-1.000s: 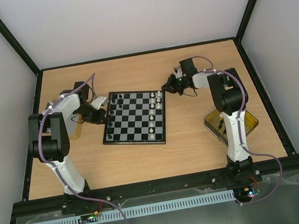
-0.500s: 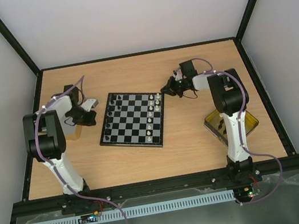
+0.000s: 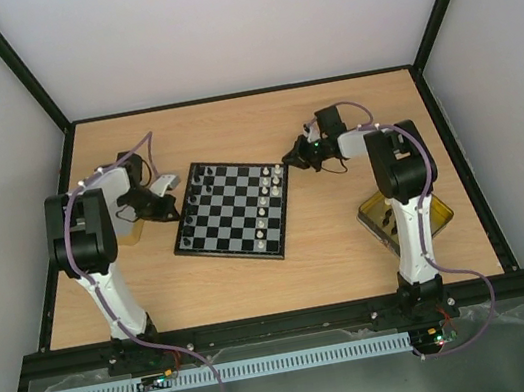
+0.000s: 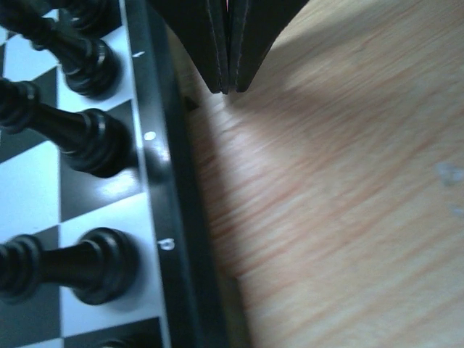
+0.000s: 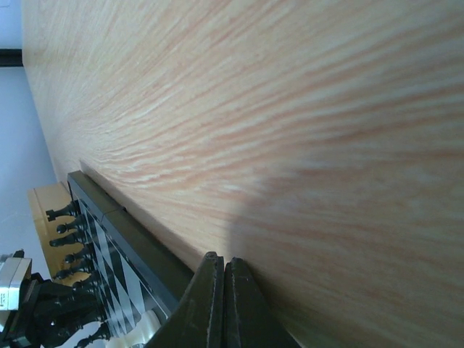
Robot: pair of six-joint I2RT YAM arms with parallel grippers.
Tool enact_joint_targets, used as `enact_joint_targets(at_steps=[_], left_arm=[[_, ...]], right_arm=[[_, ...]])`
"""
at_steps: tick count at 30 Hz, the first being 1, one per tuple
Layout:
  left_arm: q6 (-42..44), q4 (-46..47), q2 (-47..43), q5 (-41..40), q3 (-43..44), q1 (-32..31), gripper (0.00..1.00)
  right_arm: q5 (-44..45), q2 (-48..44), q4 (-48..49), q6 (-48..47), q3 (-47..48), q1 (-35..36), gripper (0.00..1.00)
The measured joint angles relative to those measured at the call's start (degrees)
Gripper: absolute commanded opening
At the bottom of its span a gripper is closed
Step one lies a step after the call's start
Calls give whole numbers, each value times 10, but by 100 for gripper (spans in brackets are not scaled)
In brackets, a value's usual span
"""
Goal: Set up the chess pieces on the board
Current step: Move the chessboard to the center of the board.
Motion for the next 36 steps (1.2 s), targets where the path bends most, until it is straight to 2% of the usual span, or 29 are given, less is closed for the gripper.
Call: enact_joint_targets(at_steps=[20, 29, 36], left_arm=[[72, -94, -7, 119, -88, -54, 2], [81, -103, -10, 130, -107, -58, 2], [83, -104, -19, 129, -121, -66, 2]], right_arm=[[11, -75, -62, -46, -85, 2, 2], [36, -76, -111, -50, -57, 5, 2], [116, -75, -182, -48, -8, 4, 2]])
